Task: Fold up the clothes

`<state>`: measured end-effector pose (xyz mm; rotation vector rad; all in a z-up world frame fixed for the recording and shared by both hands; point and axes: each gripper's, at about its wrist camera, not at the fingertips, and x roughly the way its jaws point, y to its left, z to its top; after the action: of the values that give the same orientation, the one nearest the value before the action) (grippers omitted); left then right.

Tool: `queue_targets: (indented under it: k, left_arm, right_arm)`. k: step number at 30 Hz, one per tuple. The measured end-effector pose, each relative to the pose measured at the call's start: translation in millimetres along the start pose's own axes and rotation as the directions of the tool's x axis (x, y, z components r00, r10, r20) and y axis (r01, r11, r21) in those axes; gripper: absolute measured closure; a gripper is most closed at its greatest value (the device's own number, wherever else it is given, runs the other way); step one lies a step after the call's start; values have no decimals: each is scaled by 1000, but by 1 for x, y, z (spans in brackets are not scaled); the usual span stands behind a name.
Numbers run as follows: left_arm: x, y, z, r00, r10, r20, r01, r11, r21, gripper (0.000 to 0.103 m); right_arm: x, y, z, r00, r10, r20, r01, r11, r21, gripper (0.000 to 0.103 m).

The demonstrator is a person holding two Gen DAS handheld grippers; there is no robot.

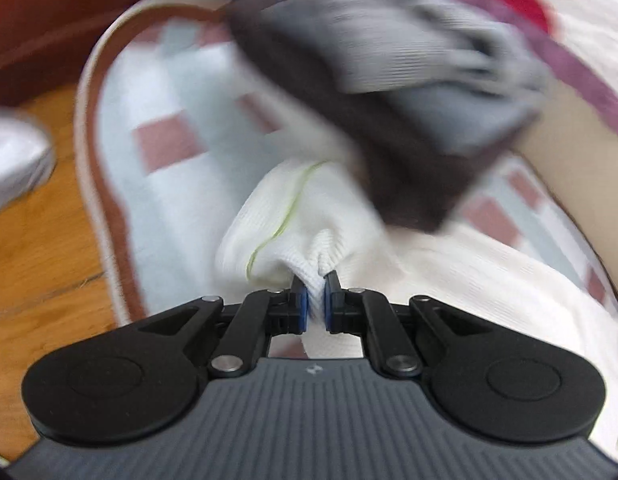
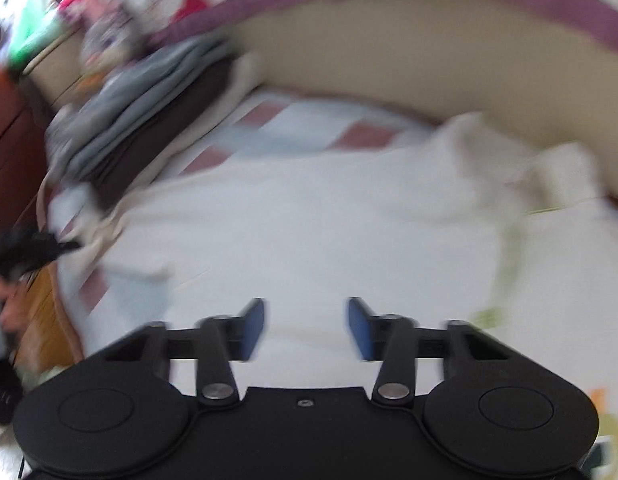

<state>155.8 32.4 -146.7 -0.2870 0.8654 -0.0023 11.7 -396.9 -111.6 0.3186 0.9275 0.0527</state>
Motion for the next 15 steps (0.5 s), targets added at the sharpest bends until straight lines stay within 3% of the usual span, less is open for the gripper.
queue_targets:
  k: [1, 3, 5, 9, 11, 13, 15]
  left_arm:
    - [-8, -11, -1, 998, -58, 38, 57, 998, 35, 95]
    - [-24, -34, -2, 979, -168, 112, 157, 982, 104, 95]
    - [-38, -56, -6, 950, -260, 170, 230, 957, 178, 95]
    - [-52, -95, -12, 904, -390, 175, 338, 903, 266, 95]
    - [-65, -120, -12, 869, -462, 175, 392, 860, 326, 95]
    - [-80, -148, -10, 827, -541, 153, 451, 801, 394, 95]
    - [-88, -187, -16, 805, -590, 56, 501, 728, 469, 95]
  right_arm:
    - [-8, -13, 4, 1000, -5, -3, 5, 999, 35, 85]
    - [-28, -31, 9, 999, -40, 13, 39, 996, 80, 85]
    - [-48, -38, 6, 997, -69, 39, 66, 994, 89, 85]
    - [-76, -54, -5, 990, -123, 66, 116, 988, 103, 84]
    - [-83, -65, -10, 986, -156, 64, 149, 983, 109, 82]
    - [-88, -77, -13, 982, -177, 73, 167, 979, 119, 82]
    - [-88, -90, -8, 980, -174, 102, 158, 976, 151, 82]
